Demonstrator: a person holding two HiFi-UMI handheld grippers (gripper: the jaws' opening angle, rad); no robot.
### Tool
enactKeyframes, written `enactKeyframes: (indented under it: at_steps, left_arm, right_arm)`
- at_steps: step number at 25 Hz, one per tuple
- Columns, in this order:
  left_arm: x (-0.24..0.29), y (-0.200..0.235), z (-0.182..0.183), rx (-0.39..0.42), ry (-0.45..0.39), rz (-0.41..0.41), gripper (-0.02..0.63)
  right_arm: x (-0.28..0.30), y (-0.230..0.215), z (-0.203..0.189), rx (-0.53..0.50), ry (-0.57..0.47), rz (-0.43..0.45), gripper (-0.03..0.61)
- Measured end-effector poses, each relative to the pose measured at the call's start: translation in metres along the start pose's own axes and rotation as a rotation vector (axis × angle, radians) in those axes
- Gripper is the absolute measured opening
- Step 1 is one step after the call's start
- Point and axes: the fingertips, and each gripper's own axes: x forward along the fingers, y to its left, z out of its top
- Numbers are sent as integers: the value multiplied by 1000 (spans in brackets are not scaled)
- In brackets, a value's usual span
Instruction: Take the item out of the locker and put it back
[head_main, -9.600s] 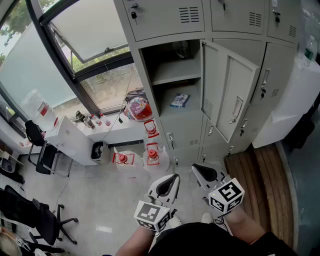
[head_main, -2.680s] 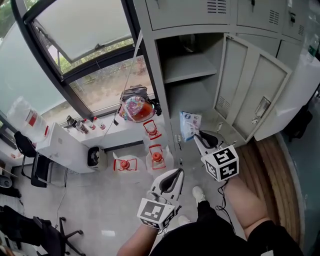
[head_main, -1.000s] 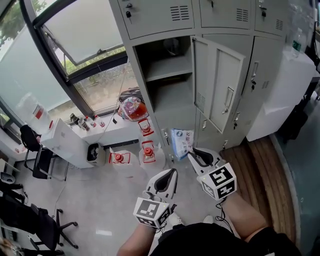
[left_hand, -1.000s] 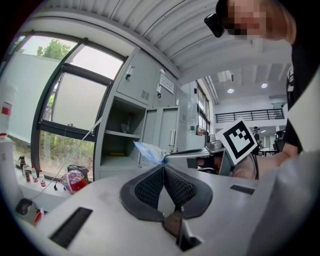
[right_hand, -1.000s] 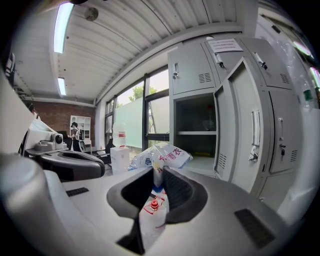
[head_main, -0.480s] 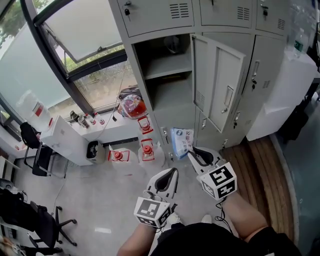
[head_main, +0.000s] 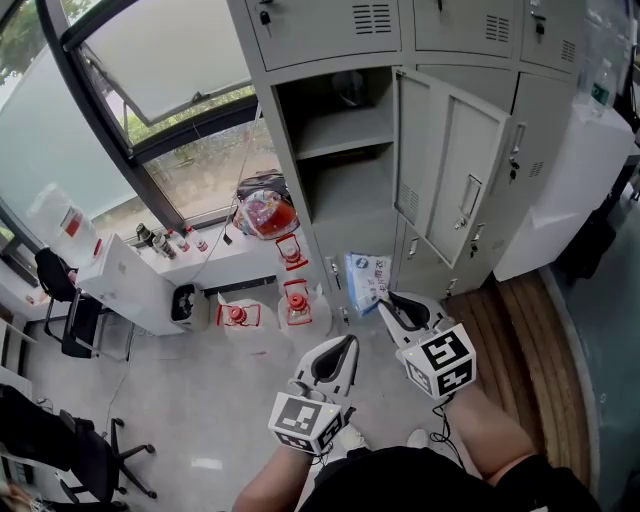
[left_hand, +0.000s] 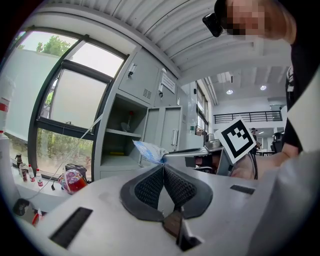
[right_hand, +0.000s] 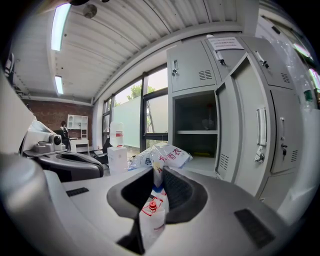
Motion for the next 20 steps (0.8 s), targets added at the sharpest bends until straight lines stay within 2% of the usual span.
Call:
enactKeyframes:
  at_steps: [20]
  left_arm:
    - [-19,71,5,19,6,-83,17]
  right_arm:
    - [72,26,18,8,-6,-80,112]
